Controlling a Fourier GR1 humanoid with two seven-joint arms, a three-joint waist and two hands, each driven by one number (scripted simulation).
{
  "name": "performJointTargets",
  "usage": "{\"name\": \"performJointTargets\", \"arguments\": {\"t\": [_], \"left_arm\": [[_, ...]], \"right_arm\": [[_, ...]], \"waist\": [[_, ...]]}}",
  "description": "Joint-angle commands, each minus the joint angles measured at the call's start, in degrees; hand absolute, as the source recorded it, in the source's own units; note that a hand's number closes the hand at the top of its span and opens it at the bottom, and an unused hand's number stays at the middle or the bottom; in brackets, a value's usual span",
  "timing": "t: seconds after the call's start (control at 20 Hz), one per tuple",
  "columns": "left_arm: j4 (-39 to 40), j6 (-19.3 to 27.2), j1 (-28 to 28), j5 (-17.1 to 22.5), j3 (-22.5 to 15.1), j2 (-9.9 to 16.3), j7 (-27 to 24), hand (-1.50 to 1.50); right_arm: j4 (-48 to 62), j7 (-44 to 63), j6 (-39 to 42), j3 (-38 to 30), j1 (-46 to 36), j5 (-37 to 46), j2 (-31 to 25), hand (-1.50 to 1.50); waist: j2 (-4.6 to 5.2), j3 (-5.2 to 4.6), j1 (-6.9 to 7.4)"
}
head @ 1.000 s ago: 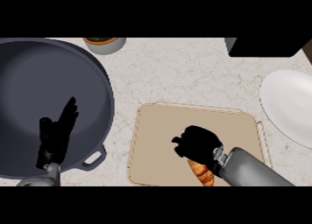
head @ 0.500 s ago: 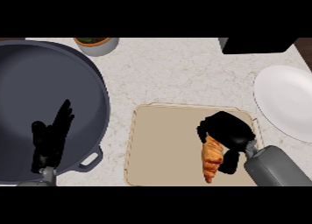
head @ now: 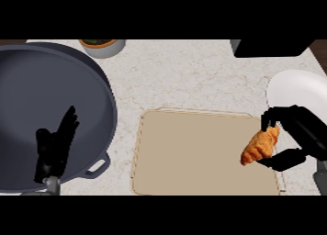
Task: Pick the croissant from the tray and place it in the plate
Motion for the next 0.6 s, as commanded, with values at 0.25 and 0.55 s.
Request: {"name": "performJointTargets", "arguments": {"t": [0.25,0.55], "left_arm": [[2.91,-0.17,-0.87,-0.58,-0.47,-1.74,-1.03,0.00],[2.86,-2.66,-1.58,-0.05,1.70,-0.52,-2.59,0.00]], "right_arm": [[-7.12,3.93,-5.81,-17.06,0.10,-9.04,0.07,1.50],[0.61,2.84,-3.87,-23.34,-0.91,-10.84,-2.23,1.50]], "waist": [[0.19,-0.15,0.88],[0.29,-0.13,1.48]]}}
